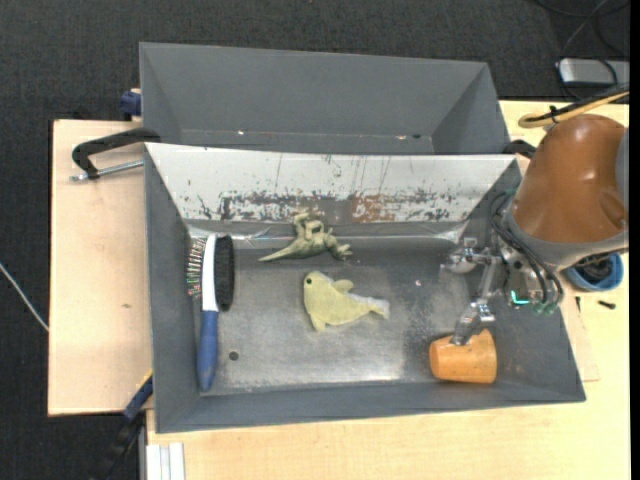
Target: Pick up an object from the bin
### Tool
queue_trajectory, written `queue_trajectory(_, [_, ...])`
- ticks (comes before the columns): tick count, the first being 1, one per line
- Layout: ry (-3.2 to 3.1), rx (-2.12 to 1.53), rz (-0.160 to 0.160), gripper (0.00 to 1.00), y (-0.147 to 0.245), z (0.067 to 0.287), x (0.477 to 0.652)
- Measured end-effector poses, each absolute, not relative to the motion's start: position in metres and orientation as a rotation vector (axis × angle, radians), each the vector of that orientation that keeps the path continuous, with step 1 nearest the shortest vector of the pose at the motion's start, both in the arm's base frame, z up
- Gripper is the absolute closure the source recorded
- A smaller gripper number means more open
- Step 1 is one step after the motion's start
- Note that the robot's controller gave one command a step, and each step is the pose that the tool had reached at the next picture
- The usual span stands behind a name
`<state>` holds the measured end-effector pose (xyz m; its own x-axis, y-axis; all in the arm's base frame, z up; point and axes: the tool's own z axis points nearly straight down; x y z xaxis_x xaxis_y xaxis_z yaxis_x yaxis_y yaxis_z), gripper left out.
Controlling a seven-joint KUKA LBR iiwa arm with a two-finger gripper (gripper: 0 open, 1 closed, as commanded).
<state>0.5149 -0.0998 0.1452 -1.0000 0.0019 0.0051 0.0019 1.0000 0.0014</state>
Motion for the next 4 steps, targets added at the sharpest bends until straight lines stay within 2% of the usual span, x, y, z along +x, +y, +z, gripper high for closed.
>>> queue_trajectory(1, [-3.136, 0.253, -0.002, 0.0, -0.056, 0.07, 0.557])
queue_trajectory(2, [-3.137, 0.148, -0.008, 0.0, 0.06, 0.076, 0.525])
queue_trajectory(3, [-3.14, 0.139, -0.002, 1.0, 0.054, 0.076, 0.526])
queue_trajectory(4, [-3.067, 0.738, 0.0, 1.0, 0.072, 0.266, 0.498])
